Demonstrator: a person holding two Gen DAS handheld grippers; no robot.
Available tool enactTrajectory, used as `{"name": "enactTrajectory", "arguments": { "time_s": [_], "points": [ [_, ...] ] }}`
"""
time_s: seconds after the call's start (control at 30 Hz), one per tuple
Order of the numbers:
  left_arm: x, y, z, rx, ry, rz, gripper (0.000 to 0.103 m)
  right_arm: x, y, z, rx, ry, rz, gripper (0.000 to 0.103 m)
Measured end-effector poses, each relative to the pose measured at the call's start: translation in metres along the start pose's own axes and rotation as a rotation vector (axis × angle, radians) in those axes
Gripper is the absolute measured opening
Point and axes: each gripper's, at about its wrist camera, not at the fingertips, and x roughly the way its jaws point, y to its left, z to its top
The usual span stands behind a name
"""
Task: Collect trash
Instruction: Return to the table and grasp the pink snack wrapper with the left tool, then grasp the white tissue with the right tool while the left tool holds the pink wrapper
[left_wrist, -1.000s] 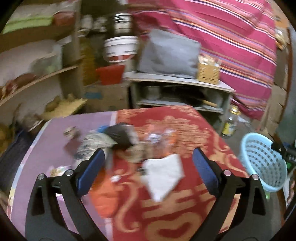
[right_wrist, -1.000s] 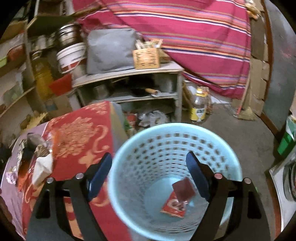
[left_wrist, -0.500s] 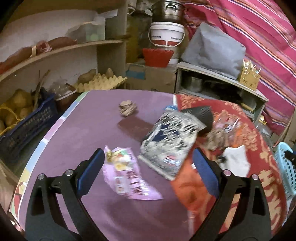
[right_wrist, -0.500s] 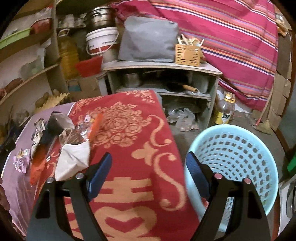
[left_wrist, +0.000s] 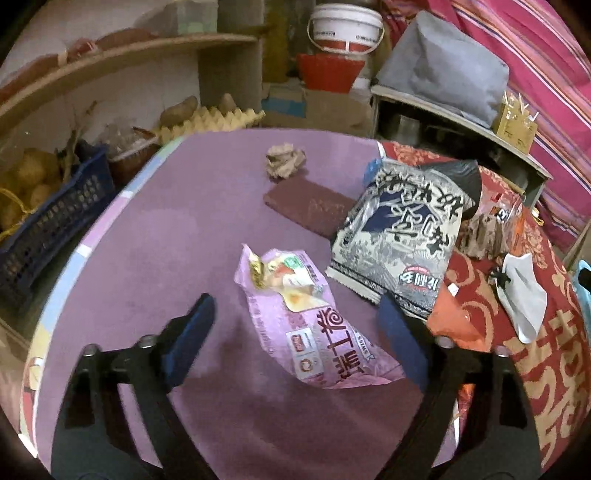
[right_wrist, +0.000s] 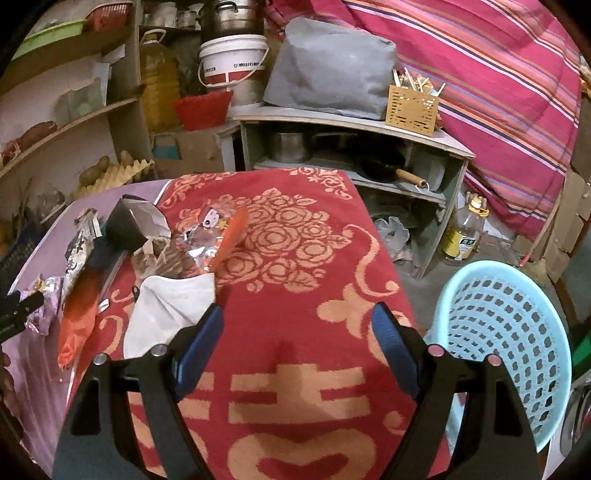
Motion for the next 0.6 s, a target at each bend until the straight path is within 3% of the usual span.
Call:
{"name": "enactTrajectory", "arguments": {
  "time_s": [0.33, 0.4, 0.6],
  "points": [
    [0.016, -0.007, -0.008, 0.012, 0.068, -0.062, 0.043, 0.011, 0.043, -0.004, -0.073, 0.027, 0.065, 0.081],
    [0.015, -0.006, -0.009, 0.007, 0.069, -0.072, 0.031, 0.012, 0.051, -0.006, -0.093, 0.033, 0.075, 0.081],
    [0.013, 0.002, -0.008, -0.017, 0.075, -0.100, 0.017, 0.016, 0.068, -0.010, -0.112, 0.052, 0.100, 0.081]
  ]
}}
